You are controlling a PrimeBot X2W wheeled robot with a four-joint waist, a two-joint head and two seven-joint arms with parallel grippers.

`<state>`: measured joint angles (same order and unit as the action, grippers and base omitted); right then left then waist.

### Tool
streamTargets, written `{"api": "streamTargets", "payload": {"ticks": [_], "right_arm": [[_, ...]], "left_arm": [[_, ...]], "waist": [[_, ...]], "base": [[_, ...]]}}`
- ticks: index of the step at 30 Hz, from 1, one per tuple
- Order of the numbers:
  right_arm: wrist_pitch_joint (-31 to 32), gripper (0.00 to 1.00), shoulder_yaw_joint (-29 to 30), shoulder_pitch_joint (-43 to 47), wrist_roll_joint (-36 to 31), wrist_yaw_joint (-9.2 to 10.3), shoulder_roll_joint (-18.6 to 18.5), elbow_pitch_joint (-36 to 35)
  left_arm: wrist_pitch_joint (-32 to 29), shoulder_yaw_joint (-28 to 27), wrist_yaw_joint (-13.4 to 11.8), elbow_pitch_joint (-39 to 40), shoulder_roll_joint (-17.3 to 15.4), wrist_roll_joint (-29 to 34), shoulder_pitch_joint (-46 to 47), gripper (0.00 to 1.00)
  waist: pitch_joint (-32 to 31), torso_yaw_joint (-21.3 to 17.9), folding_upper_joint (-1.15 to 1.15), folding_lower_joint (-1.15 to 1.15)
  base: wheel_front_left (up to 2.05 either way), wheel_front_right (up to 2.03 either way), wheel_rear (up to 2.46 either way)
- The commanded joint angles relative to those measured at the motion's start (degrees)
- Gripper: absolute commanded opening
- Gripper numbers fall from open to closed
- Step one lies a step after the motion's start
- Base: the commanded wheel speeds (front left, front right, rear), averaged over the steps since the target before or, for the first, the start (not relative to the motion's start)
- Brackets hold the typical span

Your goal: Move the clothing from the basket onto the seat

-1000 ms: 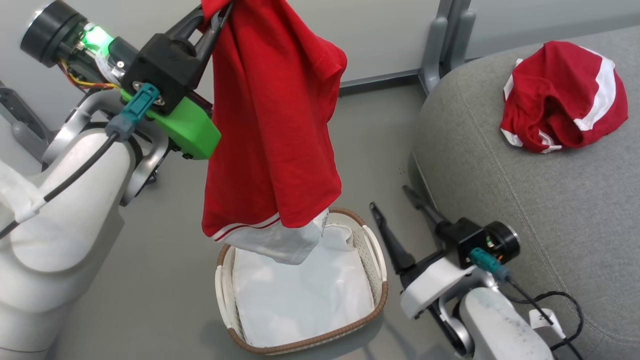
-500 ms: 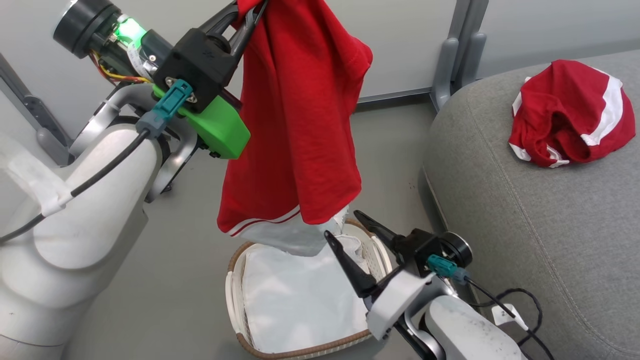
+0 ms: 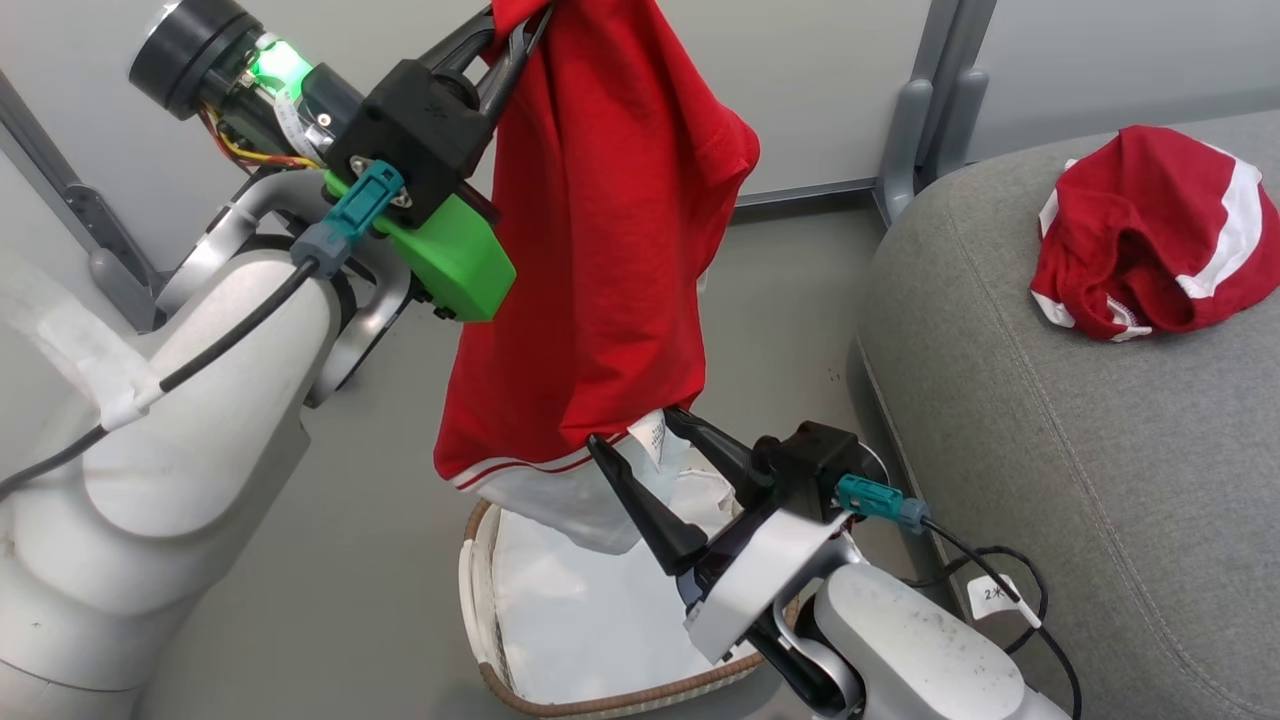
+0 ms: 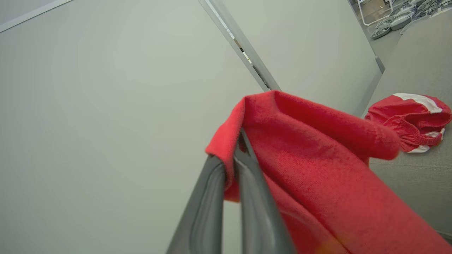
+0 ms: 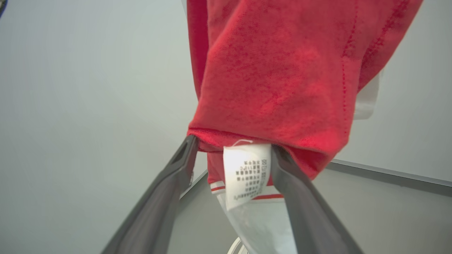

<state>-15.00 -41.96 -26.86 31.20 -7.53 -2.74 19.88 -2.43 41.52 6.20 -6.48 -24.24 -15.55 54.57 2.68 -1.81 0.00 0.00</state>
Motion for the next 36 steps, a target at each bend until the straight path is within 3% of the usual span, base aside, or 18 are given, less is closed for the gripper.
{"api": "streamTargets", "payload": {"ticks": [1, 9, 18, 19, 20, 21, 22, 36], "right_arm": [[-0.3, 1.0, -0.2, -0.4, 1.2, 0.08, -0.3, -0.5], [-0.3, 1.0, -0.4, -0.9, 7.7, 0.08, -0.2, -2.3], [-0.3, 1.0, 3.5, -2.7, 12.6, 0.07, -0.2, -3.2], [-0.3, 0.64, 3.3, -3.2, 12.4, 0.07, -0.2, -2.9], [-0.3, 0.37, 3.5, -3.7, 11.8, 0.07, -0.3, -2.3], [-0.3, 0.26, 3.7, -4.0, 11.4, 0.07, -0.3, -1.8], [-0.3, 0.0, 4.0, -4.2, 11.0, 0.07, -0.3, -1.5], [-0.3, 0.0, 11.0, -5.4, 1.1, 0.07, -0.3, -1.0]], "left_arm": [[0.0, 0.1, -0.3, -0.1, -0.1, -0.5, 0.9, 0.0], [0.0, 0.6, -0.3, -0.1, 0.8, -0.6, 2.0, 0.0], [0.5, 1.3, -0.7, 0.1, 1.8, -1.1, 2.2, 0.0], [0.5, 1.3, -0.8, 0.1, 1.8, -1.2, 2.2, 0.0], [0.6, 1.3, -0.8, 0.0, 1.9, -1.4, 2.1, 0.0], [0.6, 1.3, -0.9, -0.1, 1.9, -1.4, 2.0, 0.0], [0.7, 1.3, -0.9, -0.3, 1.8, -1.5, 1.8, 0.0], [3.5, -1.3, -4.1, -3.0, -1.0, -5.8, -6.6, 0.0]], "waist": [[0.1, 0.0, 0.0, 0.0], [0.4, 0.7, 0.0, 0.0], [0.6, 1.7, 0.0, 0.0], [0.7, 1.8, 0.0, 0.0], [0.7, 1.9, 0.0, 0.0], [0.7, 1.9, 0.0, 0.0], [0.8, 2.0, 0.0, 0.0], [1.9, 0.6, 0.0, 0.0]], "base": [[0.0, 0.0, 0.0], [0.0, 0.0, 0.0], [0.0, 0.0, 0.0], [0.0, 0.0, 0.0], [0.0, 0.0, 0.0], [0.0, 0.0, 0.0], [0.0, 0.0, 0.0], [0.0, 0.0, 0.0]]}}
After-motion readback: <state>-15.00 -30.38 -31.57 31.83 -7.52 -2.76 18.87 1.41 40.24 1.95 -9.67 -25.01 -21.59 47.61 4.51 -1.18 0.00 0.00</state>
